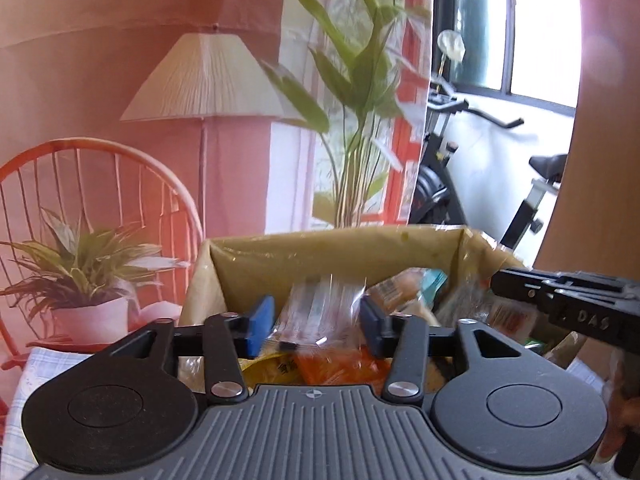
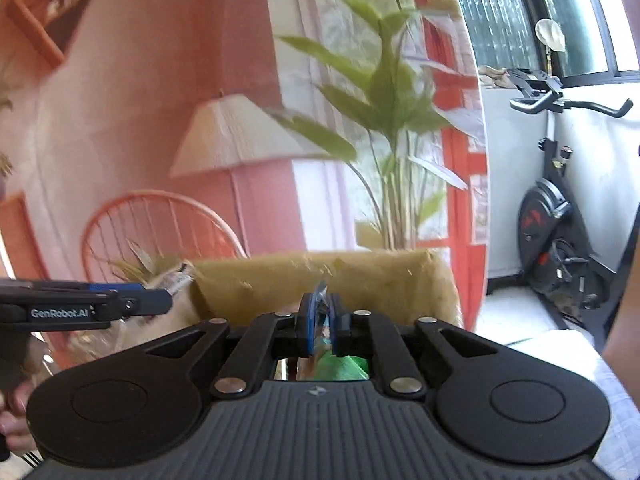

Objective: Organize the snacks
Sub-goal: 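Open both tools to drop the meat packet and sachet into the box, then move the left tool to the orange sausage packet while the right tool moves to the blue-white packet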

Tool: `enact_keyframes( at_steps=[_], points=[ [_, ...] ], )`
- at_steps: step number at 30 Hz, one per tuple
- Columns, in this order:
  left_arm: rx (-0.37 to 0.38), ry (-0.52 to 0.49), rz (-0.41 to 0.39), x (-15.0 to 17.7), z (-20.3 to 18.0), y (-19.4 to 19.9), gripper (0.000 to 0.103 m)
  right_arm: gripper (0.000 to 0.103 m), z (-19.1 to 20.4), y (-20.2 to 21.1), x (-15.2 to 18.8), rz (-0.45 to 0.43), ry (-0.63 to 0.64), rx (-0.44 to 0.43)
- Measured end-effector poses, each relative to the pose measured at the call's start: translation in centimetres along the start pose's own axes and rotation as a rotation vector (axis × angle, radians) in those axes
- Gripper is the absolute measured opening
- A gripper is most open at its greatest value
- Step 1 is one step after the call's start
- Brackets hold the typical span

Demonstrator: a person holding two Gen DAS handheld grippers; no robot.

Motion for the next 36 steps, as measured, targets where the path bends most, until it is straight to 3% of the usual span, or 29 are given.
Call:
enact_keyframes(
  at_steps=[1,3,12,26,28,31,36],
  points=[
    [-0.001,-0.001,-0.001,0.1,0.1,0.1,0.058,0.028,-0.2,0.0,0.2,0.006,-0.001,0.008],
    [-0.007,0.011,0.001,0.1,0.5,0.6,0.059,0.037,-0.5,0.4,0.2,-0.001,-0.003,0.012],
    [-0.027,0.043,-0.012,0.4,1.0,3.7,0.068,0.037,-0.8,3.4,0.5,-0.024,-0.029,0.011],
    [-0.009,0.054,-0.058,1.3,0.9,9.2,0.069,0.037,0.8,10.7,1.7,-0.088,0.006,-0.002],
    [-0.008,0.047,-0.058,2.1,1.0,10.0,0.069,0.037,0.6,11.7,2.5,-0.085,0.006,0.002],
    [-0.007,0.042,-0.053,3.7,1.1,10.8,0.069,0.05,-0.1,13.2,4.1,-0.071,0.003,0.019],
    [-0.008,0.083,0.002,7.4,1.5,10.9,0.069,0.05,-1.6,14.6,9.0,0.027,0.0,0.064]
  ],
)
Point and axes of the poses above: each gripper's, at about its wrist camera, not at the fingertips, and y roughly against the way its jaws point, z to its left, x to its underside, the point moved 10 cm from there along -y, roughly the way its jaws point, and after that the axes turned 8 degrees about -z, right-handed, at the moved point
